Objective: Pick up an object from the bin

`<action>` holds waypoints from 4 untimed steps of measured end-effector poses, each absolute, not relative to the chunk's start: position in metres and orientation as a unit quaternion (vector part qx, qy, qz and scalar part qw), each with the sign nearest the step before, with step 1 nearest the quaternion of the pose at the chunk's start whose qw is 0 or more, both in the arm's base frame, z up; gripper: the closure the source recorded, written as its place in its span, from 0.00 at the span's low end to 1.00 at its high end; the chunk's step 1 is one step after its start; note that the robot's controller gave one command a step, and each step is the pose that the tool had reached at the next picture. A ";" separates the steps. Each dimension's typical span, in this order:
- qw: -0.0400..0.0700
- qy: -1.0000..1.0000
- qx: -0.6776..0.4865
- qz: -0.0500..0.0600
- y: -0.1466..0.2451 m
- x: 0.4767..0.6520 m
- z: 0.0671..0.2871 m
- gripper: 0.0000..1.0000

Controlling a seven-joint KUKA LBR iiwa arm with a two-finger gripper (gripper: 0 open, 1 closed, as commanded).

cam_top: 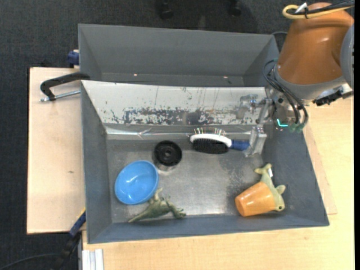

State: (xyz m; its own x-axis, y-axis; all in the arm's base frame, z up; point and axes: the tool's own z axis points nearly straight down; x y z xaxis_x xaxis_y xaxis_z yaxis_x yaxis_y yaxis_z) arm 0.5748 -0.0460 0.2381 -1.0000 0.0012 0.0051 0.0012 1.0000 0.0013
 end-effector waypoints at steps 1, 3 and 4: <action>0.001 -0.985 -0.175 -0.001 -0.049 0.589 0.095 0.00; -0.004 -0.987 -0.162 0.000 -0.013 0.572 0.073 1.00; -0.005 -1.000 0.019 0.000 -0.015 0.560 0.209 1.00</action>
Offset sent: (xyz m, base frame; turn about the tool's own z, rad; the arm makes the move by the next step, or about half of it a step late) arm 0.0146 -0.0034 -0.1414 0.3499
